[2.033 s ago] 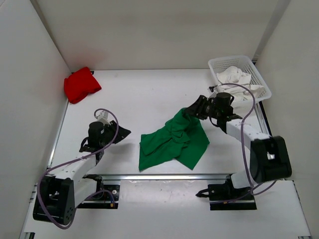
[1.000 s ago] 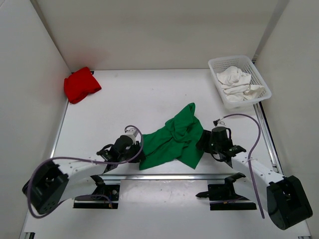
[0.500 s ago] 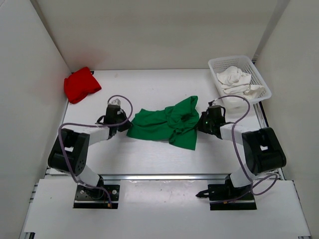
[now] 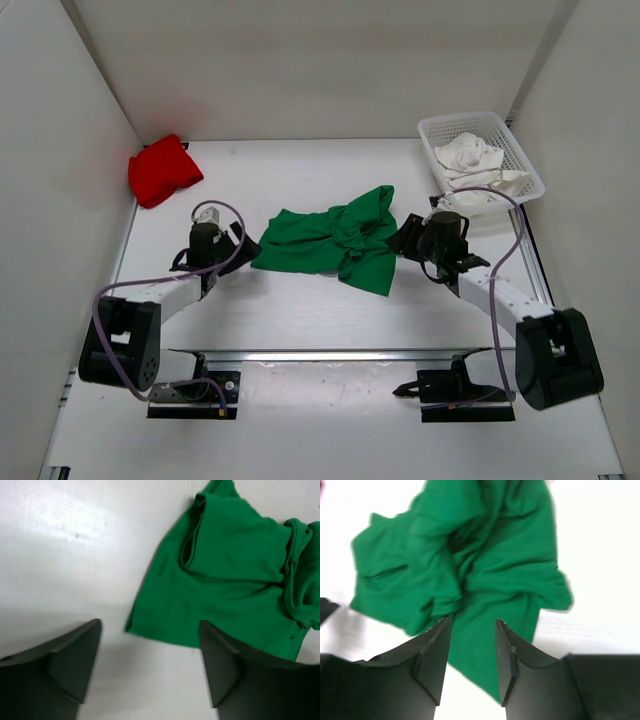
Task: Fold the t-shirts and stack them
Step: Flatten out the tshirt
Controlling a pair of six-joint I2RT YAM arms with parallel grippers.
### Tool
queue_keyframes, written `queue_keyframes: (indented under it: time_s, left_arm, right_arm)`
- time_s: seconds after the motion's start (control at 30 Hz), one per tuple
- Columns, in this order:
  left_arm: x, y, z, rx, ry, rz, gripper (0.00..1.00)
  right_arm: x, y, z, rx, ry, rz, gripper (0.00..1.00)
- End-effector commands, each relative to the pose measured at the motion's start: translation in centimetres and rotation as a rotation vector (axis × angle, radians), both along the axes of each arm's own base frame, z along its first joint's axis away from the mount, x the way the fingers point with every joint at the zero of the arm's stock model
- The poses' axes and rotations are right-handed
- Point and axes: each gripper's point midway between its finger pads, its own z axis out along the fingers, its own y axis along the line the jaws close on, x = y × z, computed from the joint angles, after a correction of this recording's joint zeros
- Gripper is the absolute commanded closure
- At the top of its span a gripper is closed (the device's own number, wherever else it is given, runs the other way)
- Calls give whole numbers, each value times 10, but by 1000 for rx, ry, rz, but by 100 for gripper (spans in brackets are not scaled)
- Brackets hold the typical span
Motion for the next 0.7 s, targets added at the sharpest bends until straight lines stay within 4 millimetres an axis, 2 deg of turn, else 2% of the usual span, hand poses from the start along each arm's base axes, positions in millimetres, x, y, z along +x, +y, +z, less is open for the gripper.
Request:
queue_keyframes:
  time_s: [0.0, 0.07, 0.1, 0.2, 0.33, 0.4, 0.47, 0.6, 0.63, 0.67]
  left_arm:
    - [-24, -2, -9, 6, 12, -11, 19]
    - [-36, -3, -17, 18, 36, 3, 36]
    - [-39, 1, -21, 38, 49, 23, 41]
    - [-46, -3, -34, 60, 93, 41, 43]
    - [-37, -7, -34, 60, 75, 103, 42]
    - [-33, -5, -40, 42, 83, 142, 42]
    - [-26, 0, -39, 29, 78, 196, 45]
    - [-14, 0, -38, 13, 79, 236, 49]
    - [-16, 2, -41, 24, 88, 251, 50]
    - [-9, 1, -32, 21, 60, 263, 53]
  right_arm:
    - [-17, 4, 6, 19, -33, 16, 61]
    - [-25, 9, 16, 36, -69, 33, 61]
    - [-33, 14, 11, 39, -59, 48, 61]
    - [-46, 27, 12, 43, -73, 93, 61]
    - [-63, 40, 5, 44, -67, 147, 62]
    - [-67, 42, 8, 58, -85, 154, 62]
    - [-73, 42, 1, 58, -77, 166, 62]
    - [-80, 39, 3, 81, -87, 179, 62]
    - [-80, 39, 4, 89, -92, 182, 62]
    - [-79, 38, 7, 91, -103, 177, 62]
